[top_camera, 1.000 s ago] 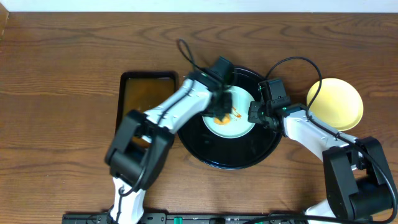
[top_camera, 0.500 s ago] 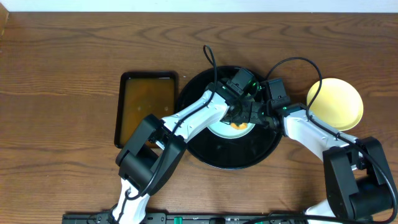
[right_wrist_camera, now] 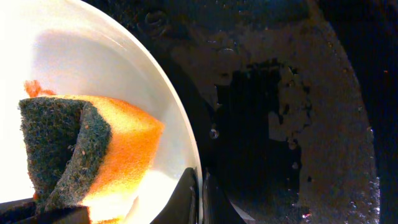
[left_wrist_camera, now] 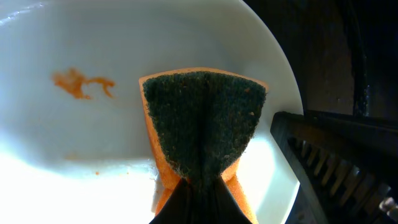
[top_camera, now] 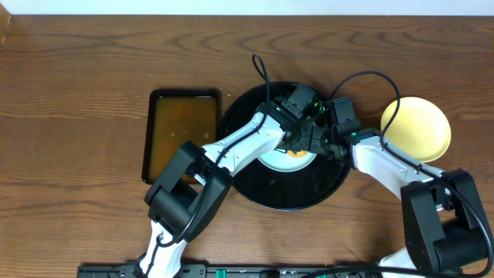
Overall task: Clean dirty plates on tray and stack at the side
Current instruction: 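Scrub the sauce off the mint plate with the sponge in left gripper, then place the sponge back in the water tray with the left gripper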
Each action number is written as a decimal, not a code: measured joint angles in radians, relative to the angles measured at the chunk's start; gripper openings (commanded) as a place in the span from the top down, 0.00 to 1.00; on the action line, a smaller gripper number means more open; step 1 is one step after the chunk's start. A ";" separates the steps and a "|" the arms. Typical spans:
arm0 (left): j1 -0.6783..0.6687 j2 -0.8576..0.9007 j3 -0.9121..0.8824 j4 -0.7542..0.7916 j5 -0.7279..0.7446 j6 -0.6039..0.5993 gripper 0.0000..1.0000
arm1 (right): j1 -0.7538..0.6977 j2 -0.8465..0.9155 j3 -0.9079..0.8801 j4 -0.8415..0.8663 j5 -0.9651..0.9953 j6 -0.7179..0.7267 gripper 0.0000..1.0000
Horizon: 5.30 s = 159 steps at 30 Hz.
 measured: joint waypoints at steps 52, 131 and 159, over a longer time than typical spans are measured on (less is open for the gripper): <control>0.162 0.032 0.024 -0.125 -0.158 -0.024 0.93 | 0.000 0.002 0.008 -0.026 -0.019 0.007 0.99; 0.568 -0.255 -0.008 -0.280 -0.100 0.175 0.93 | 0.000 0.002 0.013 -0.045 -0.029 0.007 0.99; 0.772 -0.079 -0.107 -0.233 -0.042 0.367 0.92 | 0.000 0.002 0.013 -0.045 -0.029 0.007 0.99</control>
